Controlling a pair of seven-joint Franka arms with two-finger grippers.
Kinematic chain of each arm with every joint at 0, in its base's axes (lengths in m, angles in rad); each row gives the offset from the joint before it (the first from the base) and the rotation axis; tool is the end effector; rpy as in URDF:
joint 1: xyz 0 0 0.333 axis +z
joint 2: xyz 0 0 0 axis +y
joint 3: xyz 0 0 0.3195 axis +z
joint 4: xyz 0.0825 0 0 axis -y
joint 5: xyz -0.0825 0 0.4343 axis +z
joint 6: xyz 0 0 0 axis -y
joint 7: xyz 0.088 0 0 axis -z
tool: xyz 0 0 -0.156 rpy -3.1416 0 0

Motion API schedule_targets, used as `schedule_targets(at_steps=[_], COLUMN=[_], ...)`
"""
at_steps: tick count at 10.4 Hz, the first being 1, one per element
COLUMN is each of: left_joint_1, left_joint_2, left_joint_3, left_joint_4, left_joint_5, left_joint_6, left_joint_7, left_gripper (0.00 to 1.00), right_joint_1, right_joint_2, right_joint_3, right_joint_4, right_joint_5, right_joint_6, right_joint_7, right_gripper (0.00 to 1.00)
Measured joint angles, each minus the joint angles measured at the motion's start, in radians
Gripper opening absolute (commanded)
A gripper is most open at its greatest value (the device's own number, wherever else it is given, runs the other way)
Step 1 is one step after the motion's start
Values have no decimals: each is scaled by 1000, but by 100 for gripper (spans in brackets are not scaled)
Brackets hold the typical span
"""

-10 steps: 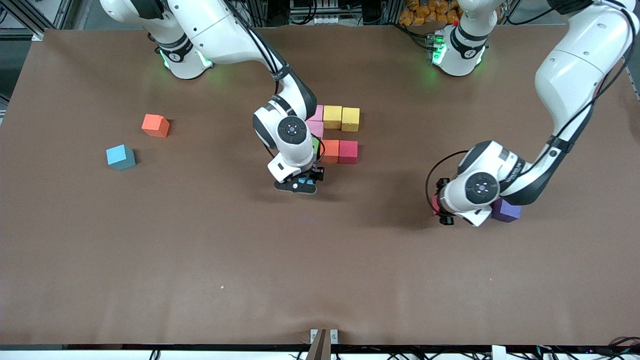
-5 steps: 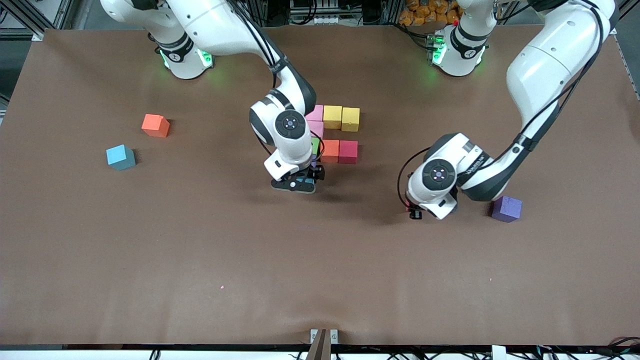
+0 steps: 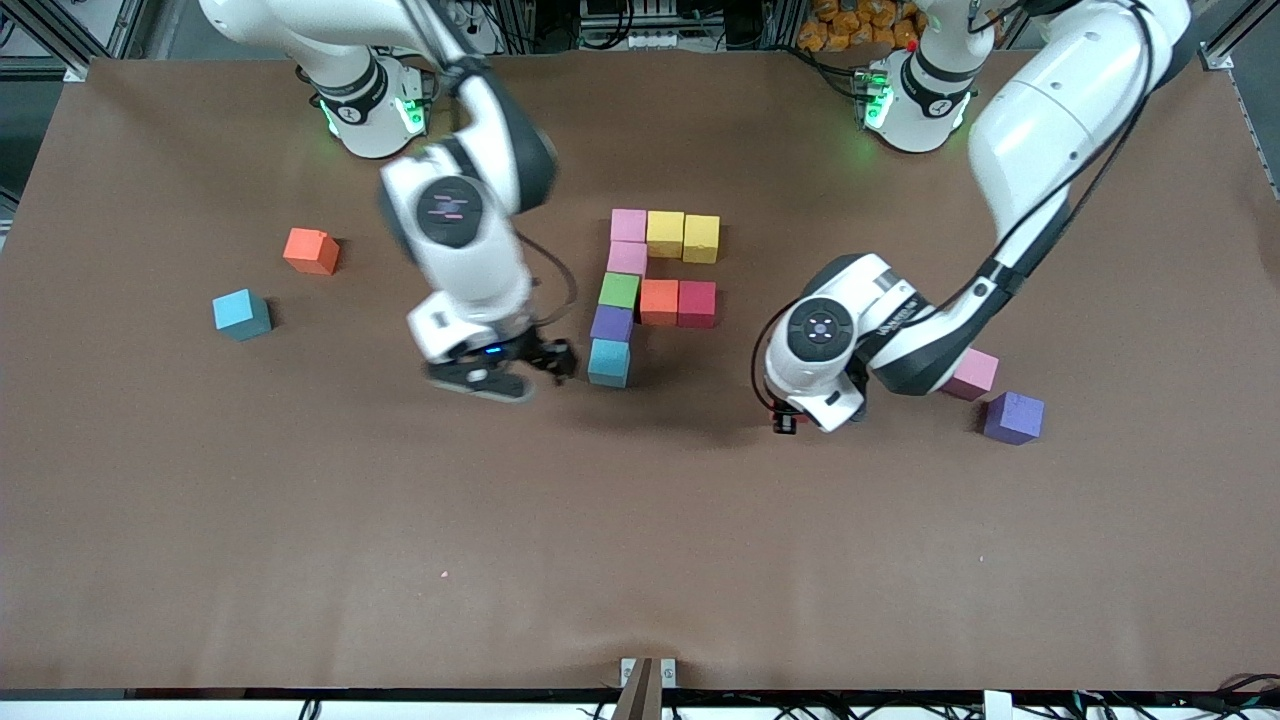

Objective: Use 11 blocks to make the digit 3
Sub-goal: 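Carry the pink cube to the figure while the right gripper withdraws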

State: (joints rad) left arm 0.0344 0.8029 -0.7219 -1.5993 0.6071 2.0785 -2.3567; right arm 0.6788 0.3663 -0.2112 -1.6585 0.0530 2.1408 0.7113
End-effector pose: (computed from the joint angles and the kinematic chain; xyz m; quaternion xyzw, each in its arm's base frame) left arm 0.6089 -0.3816 0.1604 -0.7409 -0.6703 -0.0006 0.0431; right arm 0.6387 0.3396 0.3458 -0.9901 0.1250 -0.0594 0.0230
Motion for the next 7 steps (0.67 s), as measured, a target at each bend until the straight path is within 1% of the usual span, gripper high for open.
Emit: schedule_targets(at_steps=[2,3,4,6,7], left_joint_1=[-131,-181,-221,-273,-297], left_joint_2=[0,2,7,16,19], left_joint_3=[99,133,157,187,199], left_joint_4=[55,77,92,104,111], left_joint_5=[-56,-74,-86,-90,-91], left_joint_6=[0,1,1,1,1], left_joint_7=[0,0,0,-8,-24], left_gripper=[13,13,13,13,13], right_joint_1=[-119,-178,-271,-477,-540], right_joint_2=[-78,-118,-164,-239,-268], right_joint_3=[-1,5,40,156,183], right_joint_4=[0,0,1,0,0], right_joint_5=[2,2,1,-6,-23], right_joint_6=[-84,-148,-218,-281,-296], right_joint_7=[-150,-205,-283,-397,-452], right_gripper=[100,100,100,100,100])
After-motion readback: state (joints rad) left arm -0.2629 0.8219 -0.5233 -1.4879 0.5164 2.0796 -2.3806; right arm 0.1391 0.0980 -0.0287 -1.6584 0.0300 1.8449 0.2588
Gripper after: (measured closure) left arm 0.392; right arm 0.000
